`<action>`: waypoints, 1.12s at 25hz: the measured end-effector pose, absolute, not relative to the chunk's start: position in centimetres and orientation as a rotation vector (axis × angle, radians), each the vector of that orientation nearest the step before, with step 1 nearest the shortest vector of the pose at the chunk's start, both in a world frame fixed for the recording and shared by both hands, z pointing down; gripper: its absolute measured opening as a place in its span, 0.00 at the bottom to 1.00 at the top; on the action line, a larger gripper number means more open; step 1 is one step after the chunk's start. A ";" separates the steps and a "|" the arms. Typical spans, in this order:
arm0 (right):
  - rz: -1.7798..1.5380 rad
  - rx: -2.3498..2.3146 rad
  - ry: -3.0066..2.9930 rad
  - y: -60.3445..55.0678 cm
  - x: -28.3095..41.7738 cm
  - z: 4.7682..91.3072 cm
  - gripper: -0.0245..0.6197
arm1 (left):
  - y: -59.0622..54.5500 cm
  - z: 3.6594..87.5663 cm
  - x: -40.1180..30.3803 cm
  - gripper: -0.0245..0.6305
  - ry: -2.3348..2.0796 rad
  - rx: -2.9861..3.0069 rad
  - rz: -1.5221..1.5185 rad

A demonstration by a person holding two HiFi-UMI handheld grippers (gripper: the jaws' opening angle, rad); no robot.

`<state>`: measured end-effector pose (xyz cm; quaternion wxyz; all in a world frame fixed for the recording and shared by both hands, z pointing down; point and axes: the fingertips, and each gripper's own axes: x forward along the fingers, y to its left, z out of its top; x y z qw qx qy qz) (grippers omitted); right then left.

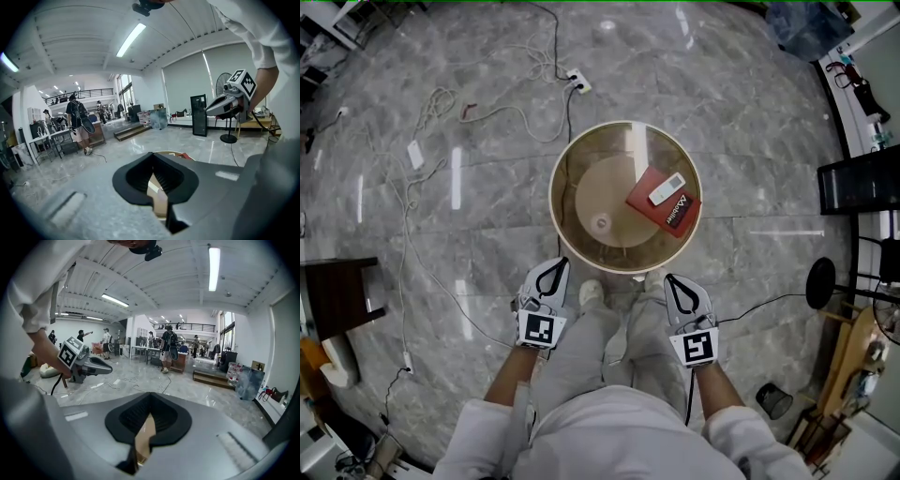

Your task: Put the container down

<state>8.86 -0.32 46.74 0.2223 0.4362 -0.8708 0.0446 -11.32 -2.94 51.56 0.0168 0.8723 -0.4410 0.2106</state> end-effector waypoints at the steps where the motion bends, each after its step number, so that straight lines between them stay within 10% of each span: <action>1: 0.123 1.205 -2.407 -0.3 8.9 46.6 0.05 | -2.9 51.5 -11.3 0.04 -1.372 2.711 0.658; 28: 0.119 1.196 -2.399 0.6 8.4 45.5 0.05 | -2.3 50.7 -11.6 0.04 -1.363 2.709 0.683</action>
